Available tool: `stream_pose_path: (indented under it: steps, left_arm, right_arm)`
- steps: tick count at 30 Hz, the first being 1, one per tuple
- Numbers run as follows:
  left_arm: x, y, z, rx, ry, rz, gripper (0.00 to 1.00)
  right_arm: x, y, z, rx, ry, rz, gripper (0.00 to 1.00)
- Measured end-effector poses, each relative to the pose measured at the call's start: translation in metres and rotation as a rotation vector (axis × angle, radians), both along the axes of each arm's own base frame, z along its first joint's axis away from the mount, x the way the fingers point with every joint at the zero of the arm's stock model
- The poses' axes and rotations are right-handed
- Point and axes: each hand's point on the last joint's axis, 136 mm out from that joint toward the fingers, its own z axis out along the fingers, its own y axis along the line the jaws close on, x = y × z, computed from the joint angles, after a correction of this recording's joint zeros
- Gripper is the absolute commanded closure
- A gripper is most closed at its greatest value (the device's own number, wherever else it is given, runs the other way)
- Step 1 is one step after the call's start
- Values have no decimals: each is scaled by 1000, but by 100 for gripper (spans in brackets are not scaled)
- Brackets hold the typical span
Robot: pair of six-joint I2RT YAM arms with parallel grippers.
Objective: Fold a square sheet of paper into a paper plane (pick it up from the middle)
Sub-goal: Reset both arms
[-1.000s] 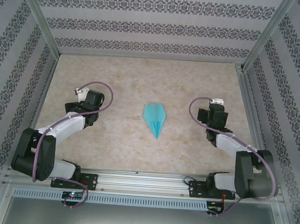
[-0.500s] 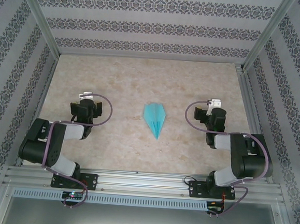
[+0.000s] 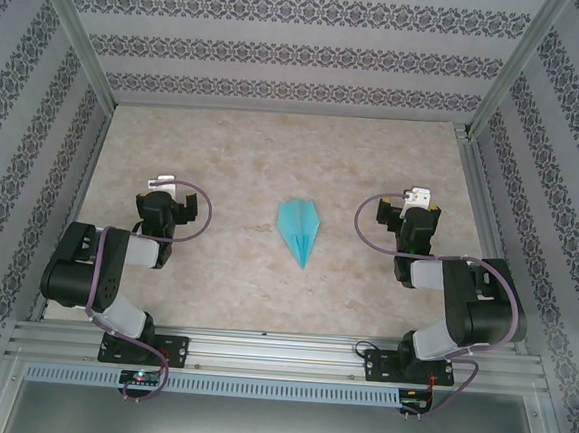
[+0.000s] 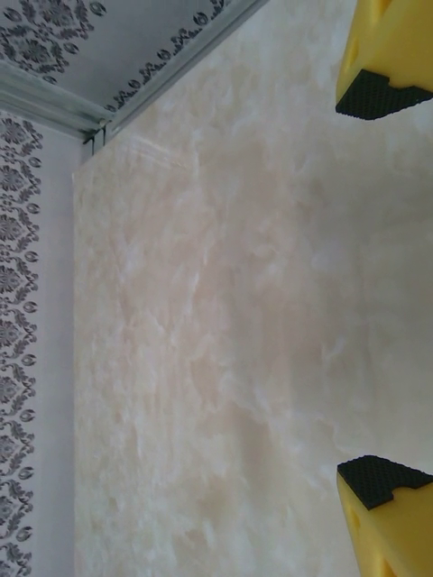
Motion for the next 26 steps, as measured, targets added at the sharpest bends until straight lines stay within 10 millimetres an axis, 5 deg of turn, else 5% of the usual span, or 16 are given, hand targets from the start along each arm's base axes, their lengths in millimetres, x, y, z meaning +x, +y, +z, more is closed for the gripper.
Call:
stream_pose_path:
  steps: [26]
  left_arm:
    - [0, 0, 1, 0, -3, 0, 0]
  right_arm:
    - [-2, -6, 0, -10, -2, -30, 2]
